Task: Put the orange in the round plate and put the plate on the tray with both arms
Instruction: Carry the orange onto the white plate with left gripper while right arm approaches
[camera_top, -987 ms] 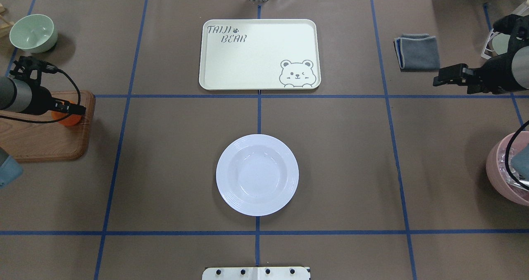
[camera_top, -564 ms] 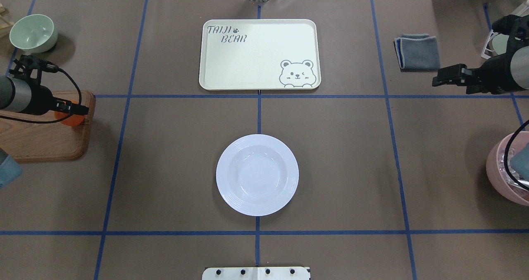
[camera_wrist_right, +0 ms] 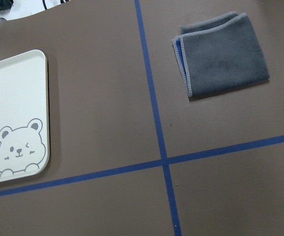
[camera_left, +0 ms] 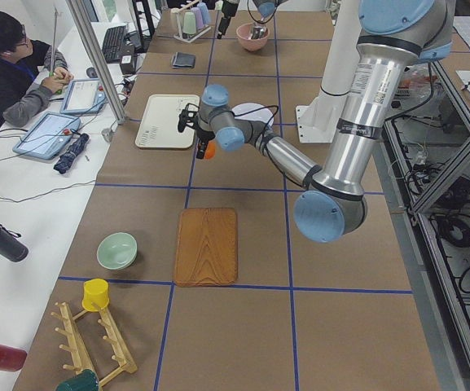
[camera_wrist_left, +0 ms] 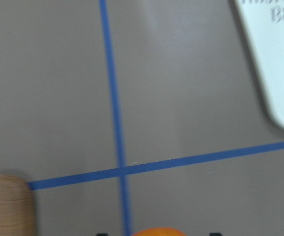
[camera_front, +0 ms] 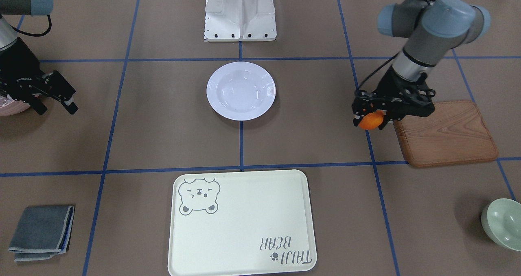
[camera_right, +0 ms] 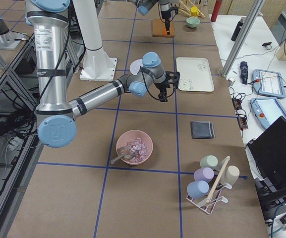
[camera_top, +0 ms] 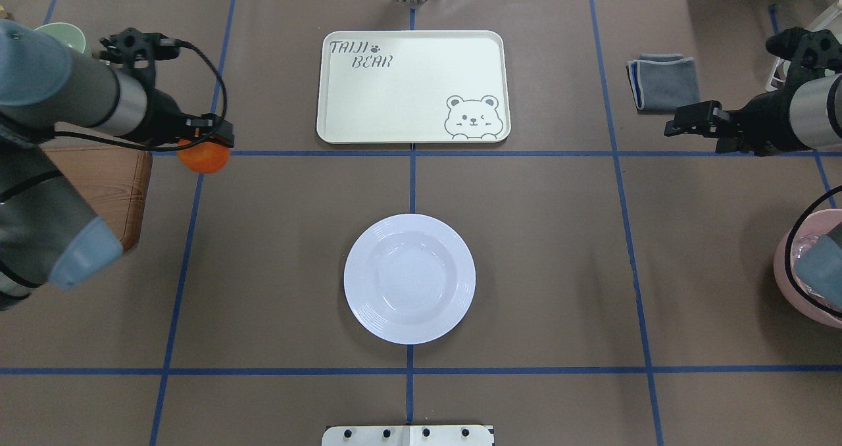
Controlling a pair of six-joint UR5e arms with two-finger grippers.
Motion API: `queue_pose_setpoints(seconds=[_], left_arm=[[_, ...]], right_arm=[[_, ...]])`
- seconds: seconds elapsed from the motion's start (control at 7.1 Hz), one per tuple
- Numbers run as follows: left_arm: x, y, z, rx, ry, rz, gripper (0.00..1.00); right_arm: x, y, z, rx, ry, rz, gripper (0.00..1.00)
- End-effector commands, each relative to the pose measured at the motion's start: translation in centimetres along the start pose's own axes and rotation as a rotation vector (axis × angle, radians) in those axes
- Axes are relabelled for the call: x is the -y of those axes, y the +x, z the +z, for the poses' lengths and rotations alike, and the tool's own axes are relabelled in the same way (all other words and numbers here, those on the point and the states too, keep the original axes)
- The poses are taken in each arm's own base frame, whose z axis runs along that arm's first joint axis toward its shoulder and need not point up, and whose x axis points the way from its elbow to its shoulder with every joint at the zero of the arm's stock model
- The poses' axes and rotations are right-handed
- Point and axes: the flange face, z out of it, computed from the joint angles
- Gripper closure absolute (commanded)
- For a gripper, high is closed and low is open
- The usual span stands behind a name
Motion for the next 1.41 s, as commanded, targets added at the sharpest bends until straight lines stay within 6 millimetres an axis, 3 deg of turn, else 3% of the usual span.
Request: queue_pose_setpoints(seconds=[0.0, 0.28, 0.42, 0.56, 0.7, 0.99, 1.13, 1.27], left_arm=[[-4.3, 14.4, 1.1, 0.074, -0.021, -0.07, 1.0], [-12.0, 21.1, 3.6, 0.1, -0.014, -0.113, 1.0], [-14.9, 25.0, 5.3, 0.104, -0.009, -0.127, 1.0], [-16.3, 28.9, 7.5, 0.125, -0.002, -0.152, 1.0], [-17.1, 29.9, 9.3, 0.155, 0.005, -0.148, 1.0], [-17.9, 29.7, 11.4, 0.189, 0.012, -0.136, 1.0], [-18.2, 29.8, 11.4, 0.188, 0.007, -0.133, 0.63], [-19.0, 29.9, 11.6, 0.192, 0.017, -0.121, 0.02]], right_arm=[[-1.6, -2.3, 0.8, 0.063, 0.04, 0.172, 0.03], [-3.6, -4.1, 1.6, 0.125, 0.053, 0.301, 0.03], [-5.1, -5.0, 2.4, 0.159, 0.072, 0.347, 0.03], [-6.5, -5.9, 2.7, 0.211, 0.082, 0.401, 0.03], [-8.2, -6.6, 3.3, 0.26, 0.107, 0.449, 0.03], [-10.6, -7.5, 4.2, 0.276, 0.109, 0.44, 0.01], [-11.6, -7.8, 4.6, 0.276, 0.111, 0.433, 0.01], [-13.2, -8.3, 5.3, 0.275, 0.113, 0.421, 0.0]])
